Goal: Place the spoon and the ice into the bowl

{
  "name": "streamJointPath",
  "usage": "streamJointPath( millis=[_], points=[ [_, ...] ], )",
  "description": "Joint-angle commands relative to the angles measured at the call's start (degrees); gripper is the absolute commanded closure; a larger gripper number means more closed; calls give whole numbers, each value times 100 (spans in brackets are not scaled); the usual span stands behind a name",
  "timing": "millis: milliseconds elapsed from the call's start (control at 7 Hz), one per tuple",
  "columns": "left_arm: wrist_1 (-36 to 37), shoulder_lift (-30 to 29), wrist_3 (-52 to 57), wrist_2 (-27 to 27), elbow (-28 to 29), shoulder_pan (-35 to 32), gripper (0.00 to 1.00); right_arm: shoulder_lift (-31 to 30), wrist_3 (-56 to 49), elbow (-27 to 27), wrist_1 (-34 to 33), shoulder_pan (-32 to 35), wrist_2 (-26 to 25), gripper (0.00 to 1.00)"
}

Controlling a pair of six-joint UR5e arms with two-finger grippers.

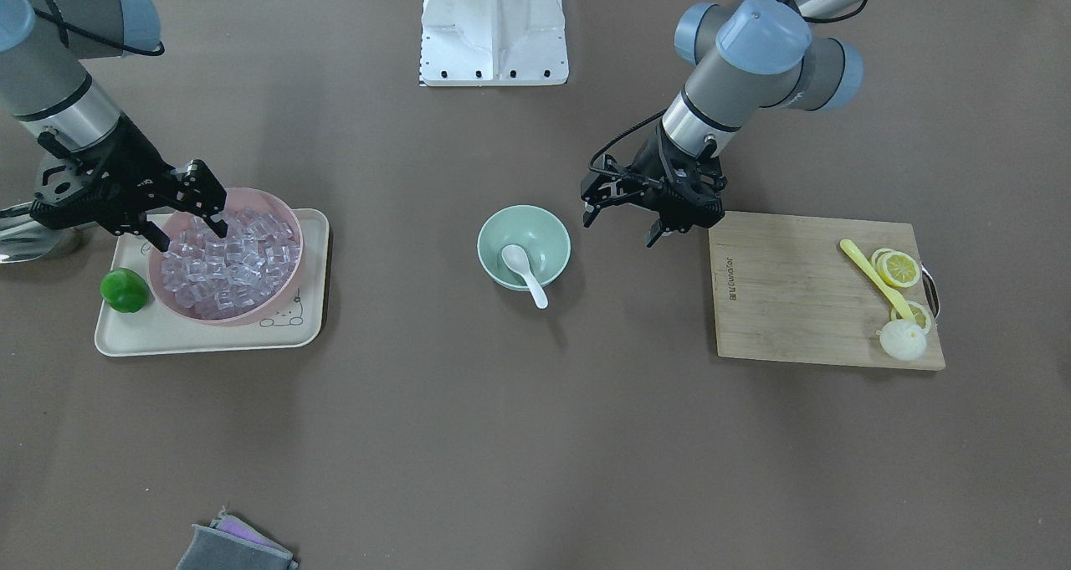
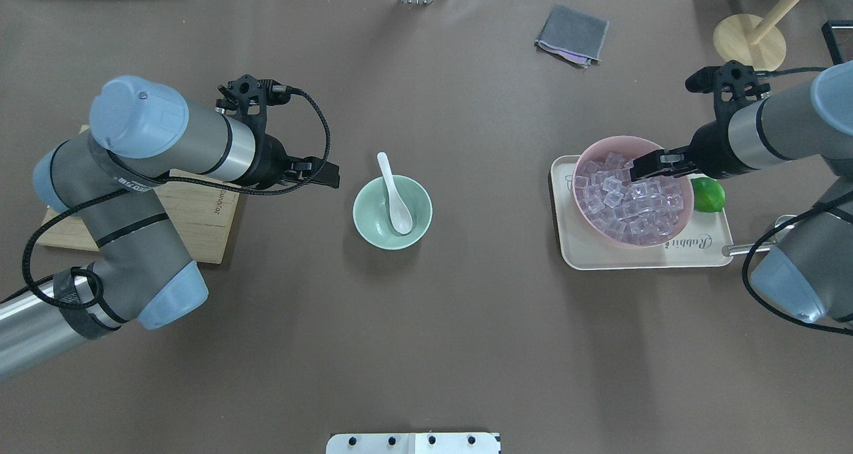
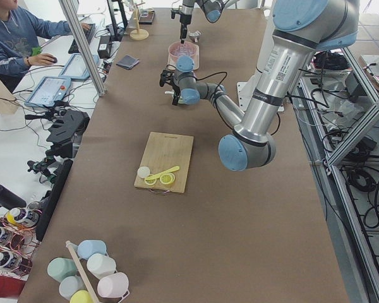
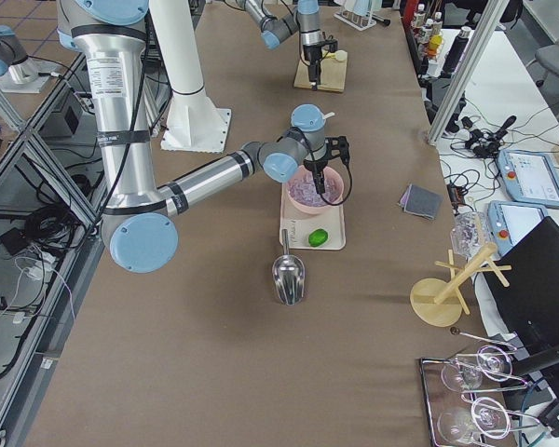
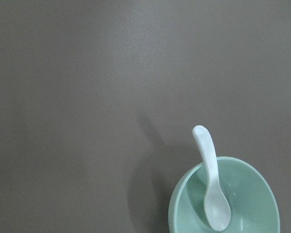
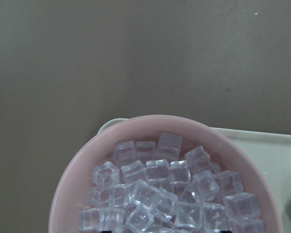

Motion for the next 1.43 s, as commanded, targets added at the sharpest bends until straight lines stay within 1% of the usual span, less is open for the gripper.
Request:
streamJointPath(
  millis=[0, 143, 429, 571, 857, 1143, 1286],
  points=[
    [0, 42, -48, 7, -11, -7, 2, 19, -262, 33, -1, -332, -245, 28],
    [0, 50, -66, 8, -11, -7, 2, 72, -395, -2, -27, -411, -369, 28],
    [0, 103, -75, 42, -11, -7, 2, 81, -405, -116, -36, -543, -405, 28],
    [0, 112, -84, 217, -2, 2, 2, 142, -413, -255, -10, -570, -414, 28],
    [0, 112, -93, 227, -19, 2, 2, 221, -1069, -362, -27, -562, -379, 32],
    [0, 121, -101, 227, -46, 2, 2, 257, -1212, -449, -10, -570, -405, 36],
    [0, 121, -101, 227, -46, 2, 2, 266, -1561, -511, -18, -562, -396, 37]
  ],
)
